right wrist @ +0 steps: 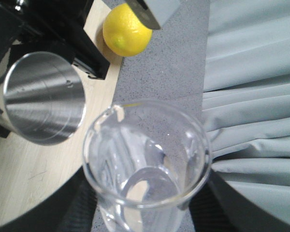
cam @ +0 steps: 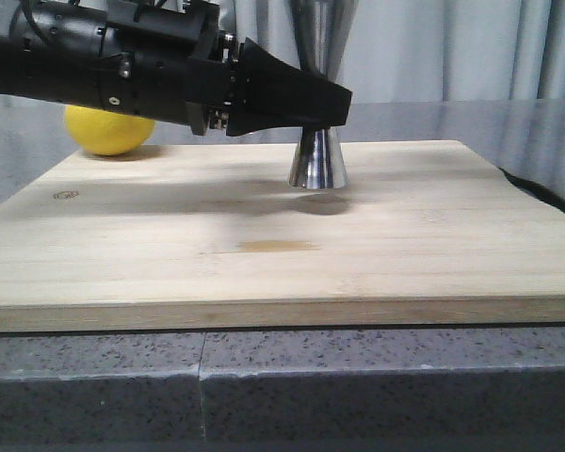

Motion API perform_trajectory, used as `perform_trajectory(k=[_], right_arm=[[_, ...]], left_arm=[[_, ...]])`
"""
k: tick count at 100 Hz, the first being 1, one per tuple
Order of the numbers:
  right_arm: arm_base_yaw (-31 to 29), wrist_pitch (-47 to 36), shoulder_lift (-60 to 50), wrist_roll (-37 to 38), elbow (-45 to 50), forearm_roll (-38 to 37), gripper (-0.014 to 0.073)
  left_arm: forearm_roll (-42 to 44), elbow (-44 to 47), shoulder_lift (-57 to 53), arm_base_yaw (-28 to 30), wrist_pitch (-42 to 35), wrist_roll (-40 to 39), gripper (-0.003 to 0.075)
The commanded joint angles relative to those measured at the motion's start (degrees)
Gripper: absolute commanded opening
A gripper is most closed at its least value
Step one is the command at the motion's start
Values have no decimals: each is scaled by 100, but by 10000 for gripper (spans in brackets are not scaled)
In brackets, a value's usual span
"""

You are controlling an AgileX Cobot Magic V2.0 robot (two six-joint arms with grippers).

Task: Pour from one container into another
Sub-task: 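Tilt the beaker with the right gripper toward the jigger cup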

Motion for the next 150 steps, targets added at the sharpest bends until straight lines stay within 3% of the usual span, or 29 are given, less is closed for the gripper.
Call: perform_trajectory(k=[1,150], right_arm=[[59,-197,-236,-45,-215,232,204],[74,-119,-236,-409,-215,125,204]], left_arm=[[-351,-164,-316,-35,590,-74,-19],[-351,-164,-316,-35,715,-74,-19]])
